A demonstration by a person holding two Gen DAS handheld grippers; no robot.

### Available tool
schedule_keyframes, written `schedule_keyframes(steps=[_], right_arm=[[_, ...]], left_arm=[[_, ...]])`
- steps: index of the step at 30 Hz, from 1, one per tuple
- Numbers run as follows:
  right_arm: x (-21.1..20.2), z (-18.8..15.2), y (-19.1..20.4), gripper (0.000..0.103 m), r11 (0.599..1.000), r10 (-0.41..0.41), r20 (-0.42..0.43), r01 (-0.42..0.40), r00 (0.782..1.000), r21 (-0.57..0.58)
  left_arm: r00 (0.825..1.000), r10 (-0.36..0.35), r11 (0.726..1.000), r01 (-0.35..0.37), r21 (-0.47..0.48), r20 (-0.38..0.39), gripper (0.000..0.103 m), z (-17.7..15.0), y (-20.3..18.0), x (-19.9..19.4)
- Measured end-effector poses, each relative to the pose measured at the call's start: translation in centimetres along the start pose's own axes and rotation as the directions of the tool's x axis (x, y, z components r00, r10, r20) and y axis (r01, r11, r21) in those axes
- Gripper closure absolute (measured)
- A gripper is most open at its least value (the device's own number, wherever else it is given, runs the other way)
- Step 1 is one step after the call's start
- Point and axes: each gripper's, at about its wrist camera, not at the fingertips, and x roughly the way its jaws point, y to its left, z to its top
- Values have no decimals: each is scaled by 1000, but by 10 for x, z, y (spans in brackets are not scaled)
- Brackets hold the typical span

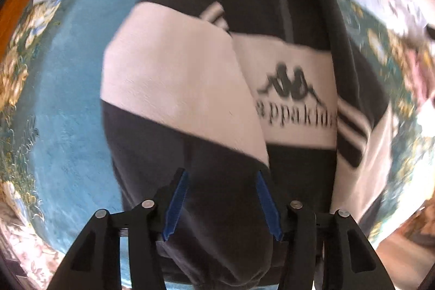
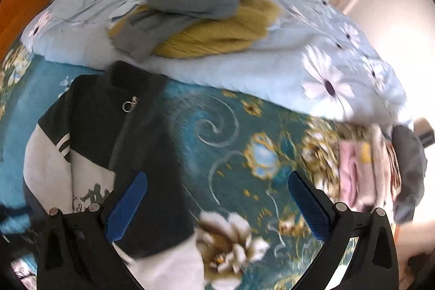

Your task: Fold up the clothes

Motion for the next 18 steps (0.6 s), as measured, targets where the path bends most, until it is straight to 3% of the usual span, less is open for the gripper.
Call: schedule_keyframes(steps=[6,9,12,14,16,18], right_arm=[[-25,-54,-8,0,999,45,-26,-45,999,-4],[-40,-75,0,0,997,59,-38,-61,998,-41],[-50,-89,5,0,994,74,-40,-77,996,-77],[-53,-91,7,0,992,80,-38,-83,996,-93],[-57,-93,10,0,990,80,-34,-84,996,-111],[-59,-91,14,0,989,71,-29,-74,997,-124]], left_arm=[[986,167,979,-167,115,13,39,-8,-35,22],[988,154,984,-155,92,17,42,-6,-31,20],[989,147,986,-148,76,18,58,-5,-24,16],[989,146,987,-147,71,27,78,-6,-20,11],[991,128,991,-130,43,43,88,-6,-11,2],[991,112,993,-114,15,69,91,-7,-1,-10]])
